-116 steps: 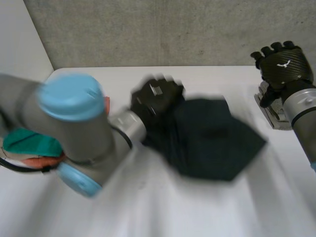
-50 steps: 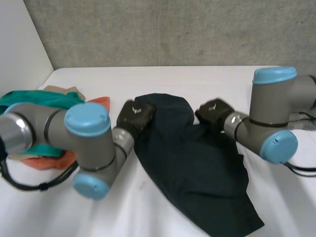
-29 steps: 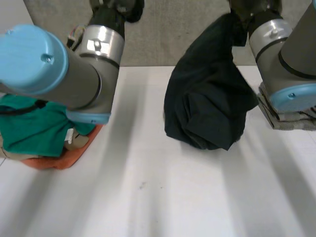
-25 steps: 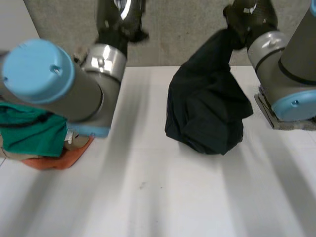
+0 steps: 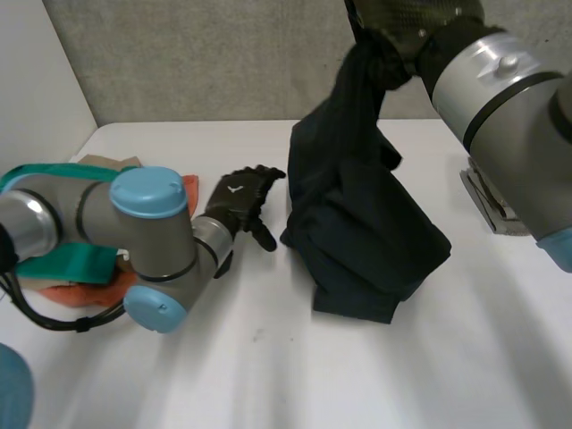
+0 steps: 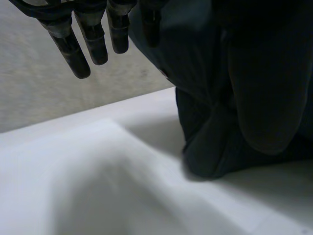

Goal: Fold the laundry.

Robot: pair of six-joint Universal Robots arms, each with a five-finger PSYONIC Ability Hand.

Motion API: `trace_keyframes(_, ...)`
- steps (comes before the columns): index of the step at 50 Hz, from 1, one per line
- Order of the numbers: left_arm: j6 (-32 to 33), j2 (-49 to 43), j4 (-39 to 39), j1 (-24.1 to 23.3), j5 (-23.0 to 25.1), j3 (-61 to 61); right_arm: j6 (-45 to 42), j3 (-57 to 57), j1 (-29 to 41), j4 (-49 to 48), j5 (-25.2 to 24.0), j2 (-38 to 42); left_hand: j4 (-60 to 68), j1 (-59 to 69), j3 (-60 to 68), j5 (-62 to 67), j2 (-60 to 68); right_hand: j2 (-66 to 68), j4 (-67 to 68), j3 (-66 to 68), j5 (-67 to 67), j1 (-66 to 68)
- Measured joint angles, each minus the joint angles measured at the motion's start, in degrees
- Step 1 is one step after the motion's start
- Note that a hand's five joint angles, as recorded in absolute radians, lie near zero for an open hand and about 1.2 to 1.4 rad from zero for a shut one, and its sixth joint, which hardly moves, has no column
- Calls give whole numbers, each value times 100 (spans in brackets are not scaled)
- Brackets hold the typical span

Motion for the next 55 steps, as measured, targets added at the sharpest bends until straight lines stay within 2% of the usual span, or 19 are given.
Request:
trace_keyframes(7, -661, -571, 5, -382, 376, 645, 32, -84, 285, 21, -17, -310, -19, -56, 0, 0, -12, 0, 0, 0, -1, 0)
trace_keyframes(9, -898, -664, 8, -467, 482, 777, 31, -94, 308, 38, -2, -332, 206, 258, 197, 208, 258, 0, 0, 0, -1, 0)
trace_keyframes(10, -1093, -716, 9, -519, 570, 860, 30, -97, 314, 52, 11, -333, 1017, 1139, 1014, 995, 1052, -15, -14, -14, -17, -16)
trace_keyframes(11, -1223, -739, 10, -544, 625, 898, 28, -97, 313, 65, 26, -329, 1258, 1410, 1196, 1230, 1242, -463, -474, -467, -467, -542)
trace_keyframes(12, -1377, -757, 10, -570, 684, 924, 25, -95, 307, 82, 45, -322, 2621, 2797, 2546, 2565, 2599, -1761, -1594, -1591, -1598, -1696)
trace_keyframes(15, -1723, -748, 12, -600, 765, 924, 16, -65, 268, 140, 156, -292, 5223, 5334, 5128, 5022, 5263, -4630, -4448, -4551, -4522, -4465)
trace_keyframes(17, -1870, -665, 10, -563, 693, 861, 14, -31, 227, 178, 266, -275, 5553, 5359, 5447, 5213, 5555, -5422, -5454, -5460, -5366, -5070)
trace_keyframes(21, -1870, -258, 30, -264, 243, 633, 14, 78, 46, 218, 493, -264, 5585, 5359, 5476, 5213, 5580, -5528, -5628, -5631, -5429, -5081)
trace_keyframes(26, -1485, 609, 196, 368, -366, 352, 24, 302, -339, 214, 615, -275, 5596, 5359, 5495, 5213, 5585, -5528, -5628, -5630, -5429, -5081)
trace_keyframes(30, -1100, 1226, 468, 632, -503, 337, 36, 460, -586, 203, 626, -283, 5644, 5359, 5535, 5213, 5585, -5528, -5628, -5631, -5429, -5081)
trace_keyframes(35, -814, 1683, 799, 638, -354, 456, 47, 623, -781, 193, 628, -286, 5697, 5359, 5551, 5213, 5594, -5528, -5628, -5631, -5429, -5081)
trace_keyframes(43, -732, 1614, 1037, -56, 436, 607, 113, 876, -1069, 161, 631, -287, 5718, 5359, 5627, 5220, 5653, -5528, -5628, -5630, -5429, -5080)
trace_keyframes(48, -736, 845, 942, -911, 1208, 596, 173, 1077, -1539, 109, 619, -286, 5688, 5359, 5598, 5292, 5628, -5528, -5628, -5631, -5429, -5081)
trace_keyframes(50, -734, 562, 829, -1156, 1408, 564, 182, 1142, -1712, 89, 611, -286, 5115, 5009, 5058, 4997, 5046, -5528, -5628, -5631, -5429, -5081)
trace_keyframes(55, -653, -39, 265, -1657, 1708, 481, 183, 1316, -2130, 58, 574, -279, 2796, 2625, 2805, 2797, 2799, -5528, -5628, -5631, -5429, -5081)
